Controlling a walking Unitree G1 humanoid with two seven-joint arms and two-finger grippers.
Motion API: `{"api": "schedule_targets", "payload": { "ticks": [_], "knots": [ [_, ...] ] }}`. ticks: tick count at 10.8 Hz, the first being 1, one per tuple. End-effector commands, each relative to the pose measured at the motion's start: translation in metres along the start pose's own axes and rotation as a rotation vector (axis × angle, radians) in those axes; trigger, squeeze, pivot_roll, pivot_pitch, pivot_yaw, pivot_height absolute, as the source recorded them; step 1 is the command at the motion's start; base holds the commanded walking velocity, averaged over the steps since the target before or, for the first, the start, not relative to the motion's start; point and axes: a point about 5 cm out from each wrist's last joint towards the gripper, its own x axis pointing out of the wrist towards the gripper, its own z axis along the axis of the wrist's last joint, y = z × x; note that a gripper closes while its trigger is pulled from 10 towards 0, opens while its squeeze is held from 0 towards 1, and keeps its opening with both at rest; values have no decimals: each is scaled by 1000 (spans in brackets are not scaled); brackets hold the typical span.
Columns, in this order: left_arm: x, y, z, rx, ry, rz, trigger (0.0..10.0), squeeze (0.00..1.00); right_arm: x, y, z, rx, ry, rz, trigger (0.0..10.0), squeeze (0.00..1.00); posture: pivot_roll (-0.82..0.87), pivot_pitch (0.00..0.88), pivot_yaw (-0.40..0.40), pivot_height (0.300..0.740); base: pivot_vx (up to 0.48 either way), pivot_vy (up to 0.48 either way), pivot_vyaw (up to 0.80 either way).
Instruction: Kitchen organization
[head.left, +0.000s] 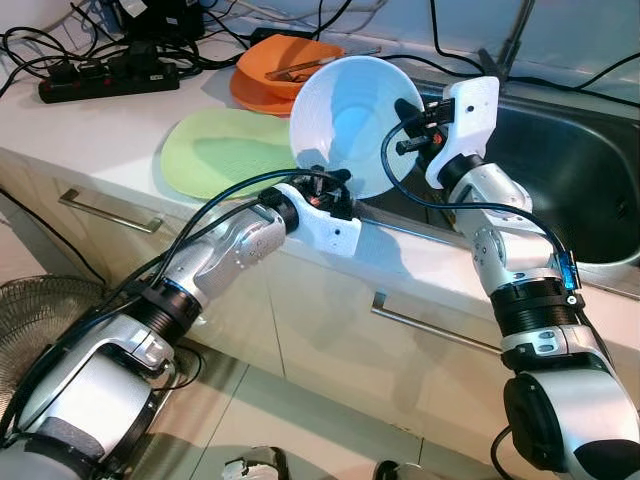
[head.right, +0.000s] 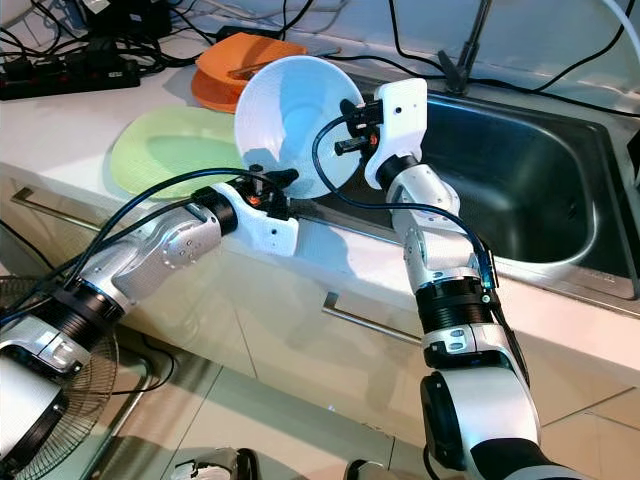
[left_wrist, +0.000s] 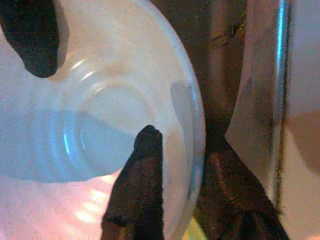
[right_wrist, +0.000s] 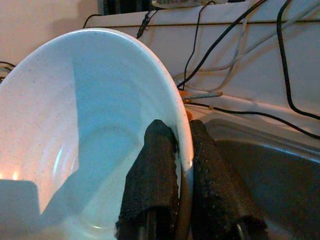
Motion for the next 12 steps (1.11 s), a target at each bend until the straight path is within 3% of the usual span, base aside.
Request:
{"api": "schedule_targets", "payload": {
  "ticks": [1, 3, 6, 7, 8, 9, 10, 12],
  "knots": [
    [-2, 10, -6, -10, 20, 48, 10000, 1000, 0, -5, 1, -8, 9, -20, 0, 0, 84, 62, 19, 740, 0, 0, 0],
    [-4, 16, -11, -24, 41, 87, 10000, 1000, 0, -11, 1, -5, 9, -64, 0, 0, 85, 61, 18, 740, 0, 0, 0],
    [-4, 17, -4, -38, 10, 119, 10000, 1000, 2, -27, 2, 10, 10, -166, 0, 0, 88, 62, 16, 740, 0, 0, 0],
    [-3, 18, -1, -49, -8, 142, 10000, 0, 1, -42, 3, 31, 13, -269, 0, 0, 89, 61, 16, 740, 0, 0, 0],
    [-3, 18, 1, -70, -17, 155, 10000, 0, 1, -49, 3, 31, 19, -319, 0, 0, 89, 60, 15, 740, 0, 0, 0],
    [-3, 17, 4, -174, -29, 180, 10000, 0, 0, -55, 1, 26, 33, -348, 6157, 0, 89, 60, 16, 740, 0, 0, 0],
    [-2, 17, 6, -357, -44, 232, 10000, 0, 0, -58, -2, 17, 43, -372, 10000, 0, 89, 60, 17, 740, 0, 0, 0],
    [0, 12, 14, -683, -71, 279, 10000, 0, -3, -69, -10, -17, 83, -444, 10000, 0, 93, 60, 16, 740, 0, 0, 0]
  ]
}}
